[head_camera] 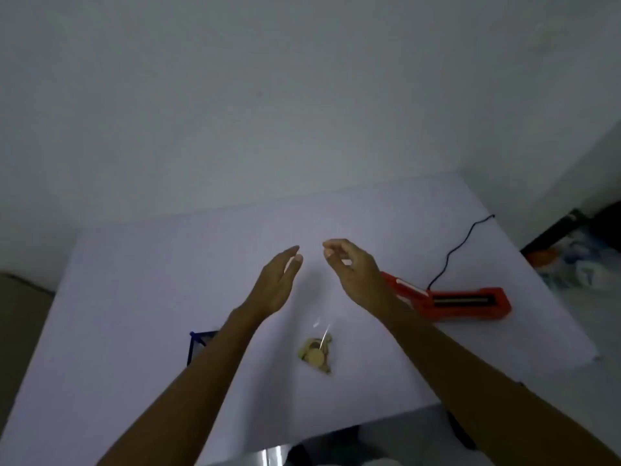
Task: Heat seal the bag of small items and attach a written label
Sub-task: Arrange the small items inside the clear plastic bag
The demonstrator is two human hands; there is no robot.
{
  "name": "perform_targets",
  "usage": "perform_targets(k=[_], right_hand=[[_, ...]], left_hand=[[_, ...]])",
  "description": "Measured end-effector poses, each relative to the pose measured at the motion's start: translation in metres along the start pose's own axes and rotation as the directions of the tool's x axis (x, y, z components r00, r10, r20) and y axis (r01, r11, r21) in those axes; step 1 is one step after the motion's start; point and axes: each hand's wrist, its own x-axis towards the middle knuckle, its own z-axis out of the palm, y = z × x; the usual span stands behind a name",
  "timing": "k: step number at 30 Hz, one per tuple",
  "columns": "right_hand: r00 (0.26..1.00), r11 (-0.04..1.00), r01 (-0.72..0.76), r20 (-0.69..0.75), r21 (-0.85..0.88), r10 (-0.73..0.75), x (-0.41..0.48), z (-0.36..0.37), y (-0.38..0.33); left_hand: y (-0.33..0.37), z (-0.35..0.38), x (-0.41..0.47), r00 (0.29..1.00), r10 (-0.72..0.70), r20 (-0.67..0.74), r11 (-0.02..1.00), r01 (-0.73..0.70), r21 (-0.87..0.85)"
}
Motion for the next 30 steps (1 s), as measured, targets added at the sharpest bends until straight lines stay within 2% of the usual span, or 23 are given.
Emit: perform_targets(k=[3, 7, 11, 14, 16, 18, 21, 25, 30], right_hand=[[0.968, 0.969, -0.245, 0.066, 0.017, 0.244, -0.014, 0.013, 0.06], [0.848, 0.852, -0.522, 0.086, -0.025, 0.522, -0.039, 0.035, 0.135], [0.667, 0.677, -0.731, 0.114, -0.088, 0.736, -0.055, 0.044, 0.183], [0.632, 0.654, -0.748, 0.181, -0.112, 0.754, -0.06, 0.048, 0.198], [0.644, 0.662, -0.749, 0.237, 0.006, 0.727, -0.06, 0.049, 0.201], [0.693, 0.699, -0.71, 0.261, 0.082, 0.673, -0.056, 0.047, 0.202], [0.782, 0.791, -0.606, 0.244, 0.08, 0.574, -0.051, 0.044, 0.205], [0.909, 0.911, -0.407, 0.131, 0.062, 0.397, -0.044, 0.037, 0.202], [0.966, 0.964, -0.254, 0.055, 0.072, 0.251, -0.039, 0.028, 0.193]], left_hand=[[-0.038, 0.039, 0.0, 0.973, -0.219, 0.072, 0.976, 0.218, 0.028], [-0.089, 0.081, -0.009, 0.884, -0.448, 0.136, 0.891, 0.429, 0.146], [-0.115, 0.104, -0.014, 0.822, -0.546, 0.163, 0.836, 0.523, 0.168], [-0.125, 0.113, -0.015, 0.847, -0.516, 0.125, 0.844, 0.479, 0.241], [-0.131, 0.116, -0.015, 0.862, -0.497, 0.098, 0.851, 0.463, 0.248], [-0.135, 0.116, -0.016, 0.869, -0.49, 0.066, 0.861, 0.472, 0.19], [-0.135, 0.111, -0.024, 0.906, -0.424, 0.009, 0.903, 0.421, 0.089], [-0.12, 0.106, -0.04, 0.955, -0.286, -0.078, 0.957, 0.281, -0.074], [-0.119, 0.107, -0.054, 0.951, -0.247, -0.185, 0.96, 0.213, -0.184]])
